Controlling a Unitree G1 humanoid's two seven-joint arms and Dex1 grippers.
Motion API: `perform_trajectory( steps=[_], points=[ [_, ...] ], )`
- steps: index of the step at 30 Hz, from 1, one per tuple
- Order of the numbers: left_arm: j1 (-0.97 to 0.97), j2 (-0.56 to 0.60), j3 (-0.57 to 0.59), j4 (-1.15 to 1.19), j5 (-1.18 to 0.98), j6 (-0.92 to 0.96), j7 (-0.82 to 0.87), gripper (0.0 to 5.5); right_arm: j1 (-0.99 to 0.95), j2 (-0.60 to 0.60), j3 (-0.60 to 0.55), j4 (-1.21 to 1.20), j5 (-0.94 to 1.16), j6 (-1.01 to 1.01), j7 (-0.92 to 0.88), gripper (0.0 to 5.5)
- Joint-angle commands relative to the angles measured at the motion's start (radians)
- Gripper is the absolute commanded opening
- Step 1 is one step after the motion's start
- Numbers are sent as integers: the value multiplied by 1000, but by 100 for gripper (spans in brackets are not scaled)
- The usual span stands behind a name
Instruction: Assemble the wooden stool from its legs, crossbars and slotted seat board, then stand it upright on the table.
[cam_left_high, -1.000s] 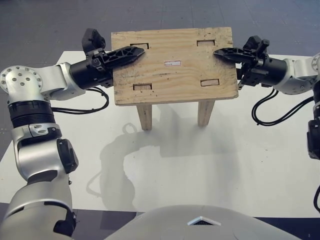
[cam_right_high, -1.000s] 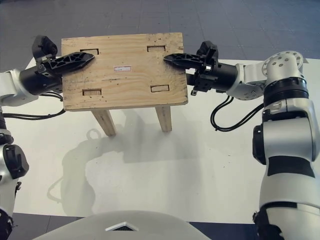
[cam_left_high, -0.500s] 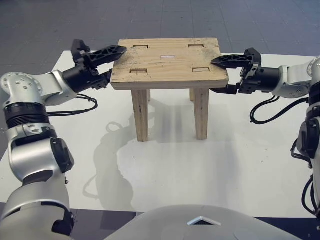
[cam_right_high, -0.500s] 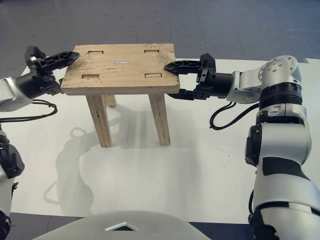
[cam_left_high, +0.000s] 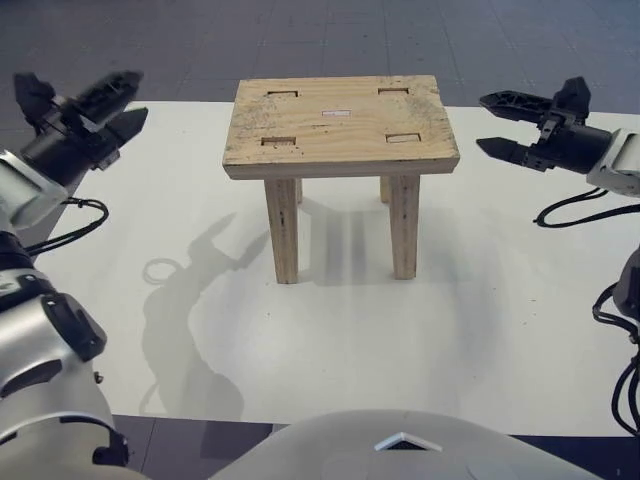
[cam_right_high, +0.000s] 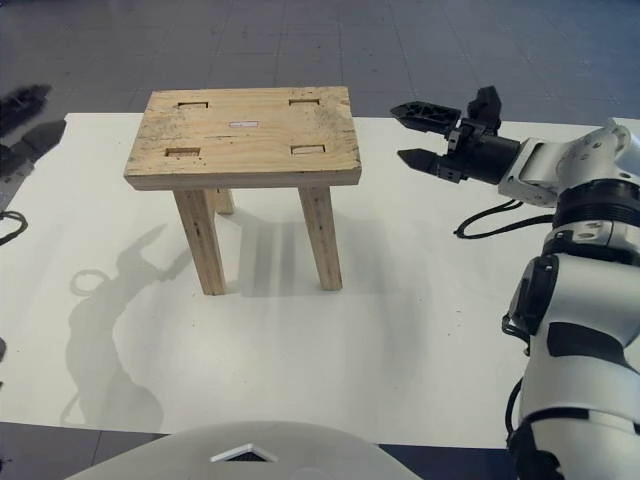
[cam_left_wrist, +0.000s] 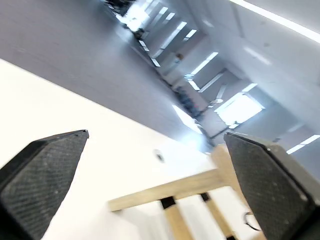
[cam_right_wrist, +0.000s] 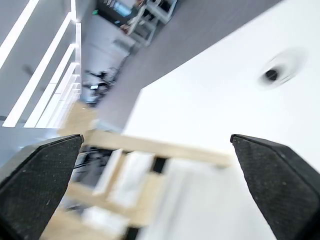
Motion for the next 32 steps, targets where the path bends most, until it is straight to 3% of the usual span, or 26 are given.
perform_trajectory(
  steps=[1, 4, 7, 20, 32],
  points=[
    [250, -323, -185, -406, 338, -410, 428, 502, 330, 234, 51, -326, -278, -561, -395, 546],
    [313, -477, -248, -481, 421, -543, 532, 502, 456, 391, 53, -368, -350, -806, -516, 546],
    [343, -525, -275, -499, 465, -612, 547, 502, 469, 482, 53, -344, -382, -919, -552, 546],
    [354, -552, -292, -509, 531, -670, 538, 502, 393, 515, 24, -263, -476, -1019, -619, 546],
    [308, -580, -313, -574, 548, -590, 576, 502, 402, 533, 39, -316, -527, -980, -652, 546]
  ],
)
